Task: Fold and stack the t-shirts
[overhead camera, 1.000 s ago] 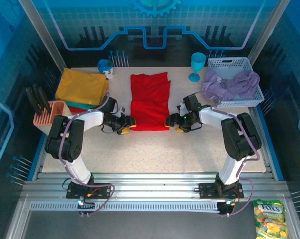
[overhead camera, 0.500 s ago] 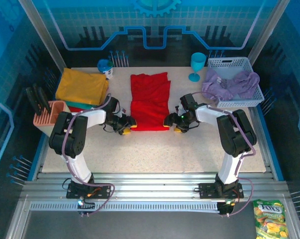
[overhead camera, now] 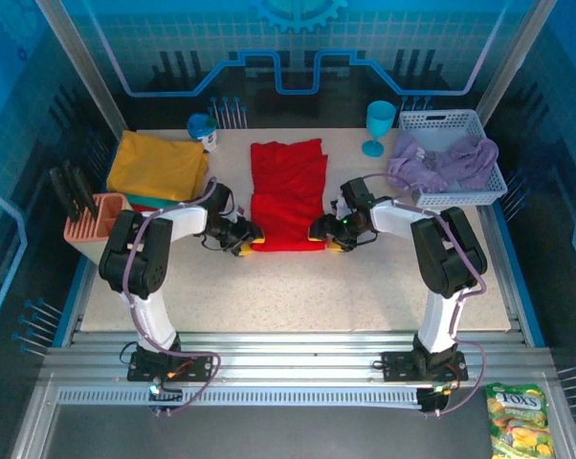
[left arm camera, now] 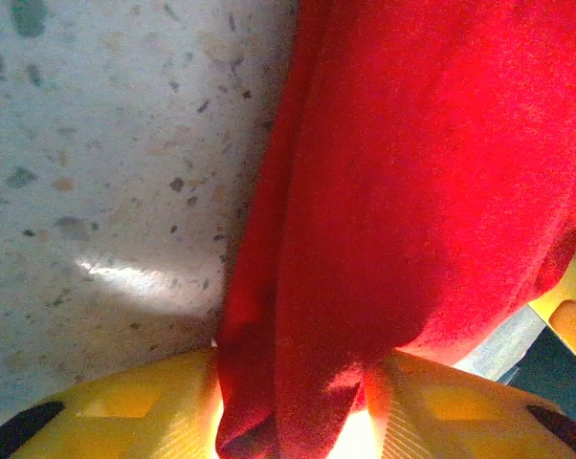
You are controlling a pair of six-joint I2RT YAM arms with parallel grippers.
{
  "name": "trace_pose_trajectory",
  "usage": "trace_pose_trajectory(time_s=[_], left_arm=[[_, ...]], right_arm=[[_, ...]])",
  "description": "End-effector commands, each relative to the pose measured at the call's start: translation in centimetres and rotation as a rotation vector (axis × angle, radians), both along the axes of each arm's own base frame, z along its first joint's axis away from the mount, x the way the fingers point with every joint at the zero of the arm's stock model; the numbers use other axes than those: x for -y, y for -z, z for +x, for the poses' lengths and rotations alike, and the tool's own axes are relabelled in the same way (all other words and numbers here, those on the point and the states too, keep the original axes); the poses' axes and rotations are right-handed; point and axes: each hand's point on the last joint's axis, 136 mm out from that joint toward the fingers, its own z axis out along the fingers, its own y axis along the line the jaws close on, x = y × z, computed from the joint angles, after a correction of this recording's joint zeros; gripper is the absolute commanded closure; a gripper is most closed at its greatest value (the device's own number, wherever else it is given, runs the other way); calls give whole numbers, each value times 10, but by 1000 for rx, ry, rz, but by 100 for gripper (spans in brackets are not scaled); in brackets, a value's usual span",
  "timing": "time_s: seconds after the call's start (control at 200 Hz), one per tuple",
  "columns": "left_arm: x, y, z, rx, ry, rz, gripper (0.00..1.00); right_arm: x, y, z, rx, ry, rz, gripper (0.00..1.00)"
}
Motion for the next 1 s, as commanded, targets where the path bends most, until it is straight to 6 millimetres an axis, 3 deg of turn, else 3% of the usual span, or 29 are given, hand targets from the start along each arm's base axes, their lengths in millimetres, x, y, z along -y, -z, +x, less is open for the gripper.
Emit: trace_pose_trajectory(time_s=[0.0,0.335,0.505,0.74,0.995], left_arm=[[9,-3,20,75,12,5,58],[8,-1,23,72,7,19,68],[10,-4,26,74,2,9,81],[15,-21,31,82,-8,-28,98],[22,-47,34,83,-31,-88,100]], right_arm=[[-17,-10,11,55,-44,43,31],[-20,0,4,11,-72,18,31],[-9,-2,-2,9,-72,-38,28],[3,-11,-8,2,-30,-42,21],[-1,-15,-14,-49,8,14,13]])
